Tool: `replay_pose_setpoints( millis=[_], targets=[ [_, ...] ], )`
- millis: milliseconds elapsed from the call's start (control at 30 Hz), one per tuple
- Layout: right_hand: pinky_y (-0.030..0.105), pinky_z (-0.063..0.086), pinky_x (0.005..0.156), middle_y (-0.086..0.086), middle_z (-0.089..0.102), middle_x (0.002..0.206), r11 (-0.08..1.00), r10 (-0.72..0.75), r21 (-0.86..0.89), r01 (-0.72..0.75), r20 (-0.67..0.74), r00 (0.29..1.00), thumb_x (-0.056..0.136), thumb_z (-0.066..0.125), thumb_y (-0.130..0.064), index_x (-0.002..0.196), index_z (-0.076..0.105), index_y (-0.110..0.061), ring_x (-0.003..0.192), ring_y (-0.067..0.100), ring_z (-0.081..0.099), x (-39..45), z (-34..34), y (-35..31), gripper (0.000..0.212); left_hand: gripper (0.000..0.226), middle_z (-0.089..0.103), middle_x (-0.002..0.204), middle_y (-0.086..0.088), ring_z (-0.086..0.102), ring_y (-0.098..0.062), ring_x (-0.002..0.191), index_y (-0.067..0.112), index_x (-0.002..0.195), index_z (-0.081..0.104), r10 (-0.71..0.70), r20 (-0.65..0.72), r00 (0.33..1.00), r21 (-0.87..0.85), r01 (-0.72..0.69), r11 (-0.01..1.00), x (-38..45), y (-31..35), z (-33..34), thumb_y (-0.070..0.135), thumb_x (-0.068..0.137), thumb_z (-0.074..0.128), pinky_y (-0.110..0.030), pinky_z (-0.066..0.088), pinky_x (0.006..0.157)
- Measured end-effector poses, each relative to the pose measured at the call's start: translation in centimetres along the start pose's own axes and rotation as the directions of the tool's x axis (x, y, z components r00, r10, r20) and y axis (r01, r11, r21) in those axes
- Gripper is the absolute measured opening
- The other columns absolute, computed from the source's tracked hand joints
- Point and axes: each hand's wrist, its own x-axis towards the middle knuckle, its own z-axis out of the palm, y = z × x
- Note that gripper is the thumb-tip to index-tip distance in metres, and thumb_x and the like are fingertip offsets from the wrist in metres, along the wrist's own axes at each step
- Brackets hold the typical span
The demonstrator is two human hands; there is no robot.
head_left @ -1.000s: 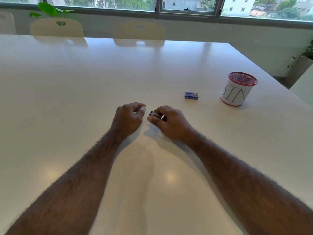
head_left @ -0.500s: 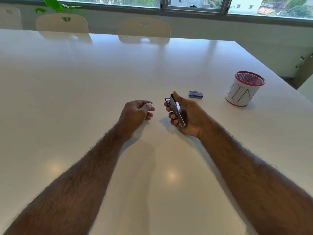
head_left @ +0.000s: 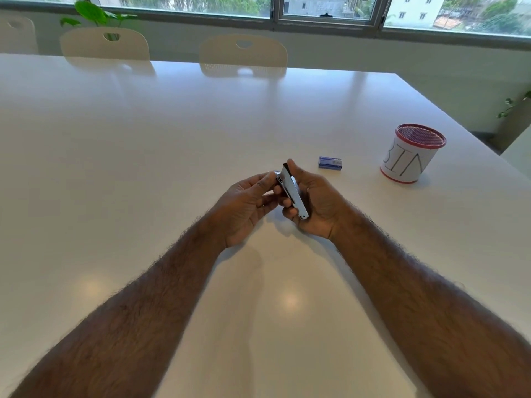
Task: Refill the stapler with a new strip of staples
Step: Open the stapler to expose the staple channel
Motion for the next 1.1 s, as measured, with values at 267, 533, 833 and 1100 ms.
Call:
replay_pose_setpoints(
  millis=[267, 533, 833, 1100],
  targets=[
    [0.026, 0.046, 0.048, 0.013, 0.062, 0.072, 0.859, -0.297, -0.475, 0.190, -0.161, 0.941, 0.098, 0.035, -0.055, 0.088, 0.066, -0.005, 0.057, 0.017, 0.056, 0.5, 1.2, 0.7, 0.060, 0.030, 0.058, 0.096, -0.018, 0.055, -0.027, 0.083, -0.003, 0.109, 0.065, -0.005, -0.081, 0.997, -0.088, -0.003, 0.996, 0.0, -0.3, 0.0, 0.020, 0.090, 0.060, -0.035, 0.056, 0.080],
    [0.040, 0.055, 0.061, 0.002, 0.066, 0.073, 0.325, -0.654, -0.936, 0.135, -0.120, 0.747, 0.097, 0.033, -0.059, 0.090, 0.059, -0.015, 0.065, 0.020, 0.063, 1.4, 2.0, 1.7, 0.052, 0.038, 0.060, 0.079, -0.015, 0.056, -0.024, 0.065, 0.005, 0.097, 0.068, 0.021, -0.213, 0.977, -0.101, -0.044, 0.994, 0.5, -1.3, 1.3, 0.032, 0.101, 0.041, -0.033, 0.050, 0.054],
    [0.038, 0.060, 0.066, -0.003, 0.073, 0.077, 0.324, -0.746, -0.932, 0.159, -0.149, 0.649, 0.090, 0.032, -0.070, 0.091, 0.070, -0.019, 0.070, 0.015, 0.068, 2.3, 2.8, 2.9, 0.064, 0.045, 0.069, 0.111, -0.010, 0.059, -0.025, 0.120, 0.012, 0.112, 0.065, -0.066, -0.171, 0.983, -0.421, -0.012, 0.907, 1.2, -3.2, 3.0, 0.048, 0.098, 0.041, -0.041, 0.042, 0.107],
    [0.038, 0.058, 0.059, 0.004, 0.073, 0.073, 0.323, -0.776, -0.923, 0.209, -0.132, 0.617, 0.093, 0.030, -0.064, 0.084, 0.067, -0.015, 0.066, 0.020, 0.068, 2.5, 2.6, 3.3, 0.063, 0.043, 0.069, 0.109, -0.012, 0.065, -0.024, 0.108, 0.011, 0.110, 0.067, -0.043, -0.248, 0.968, -0.405, -0.063, 0.912, 1.8, -3.6, 2.9, 0.045, 0.097, 0.044, -0.042, 0.050, 0.096]
  ],
)
